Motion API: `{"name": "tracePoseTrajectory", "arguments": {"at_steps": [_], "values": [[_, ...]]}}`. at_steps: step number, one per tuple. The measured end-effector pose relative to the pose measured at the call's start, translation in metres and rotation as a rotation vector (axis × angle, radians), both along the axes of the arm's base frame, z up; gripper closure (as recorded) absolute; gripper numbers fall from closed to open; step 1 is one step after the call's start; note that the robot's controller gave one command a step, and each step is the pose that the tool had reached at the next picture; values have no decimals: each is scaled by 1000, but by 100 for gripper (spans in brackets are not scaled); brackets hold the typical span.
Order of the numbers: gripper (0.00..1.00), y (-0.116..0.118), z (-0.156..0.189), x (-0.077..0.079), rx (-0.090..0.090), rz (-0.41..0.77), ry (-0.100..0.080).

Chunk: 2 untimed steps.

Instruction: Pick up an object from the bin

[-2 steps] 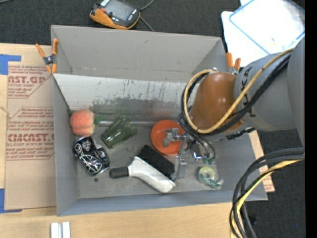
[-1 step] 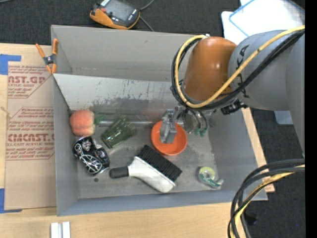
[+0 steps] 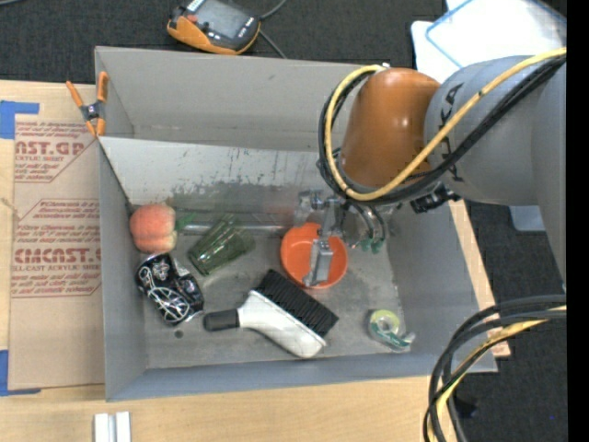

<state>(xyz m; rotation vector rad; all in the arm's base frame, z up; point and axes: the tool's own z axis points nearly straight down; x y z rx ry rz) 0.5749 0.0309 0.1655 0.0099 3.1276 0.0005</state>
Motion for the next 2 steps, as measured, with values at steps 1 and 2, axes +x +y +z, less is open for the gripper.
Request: {"name": "tracePoseTrajectory", "arguments": {"at_steps": [1,2], "values": [[0,0,0,0,0,0,0],[0,-55,-46,-1,-1,-51,2]]}}
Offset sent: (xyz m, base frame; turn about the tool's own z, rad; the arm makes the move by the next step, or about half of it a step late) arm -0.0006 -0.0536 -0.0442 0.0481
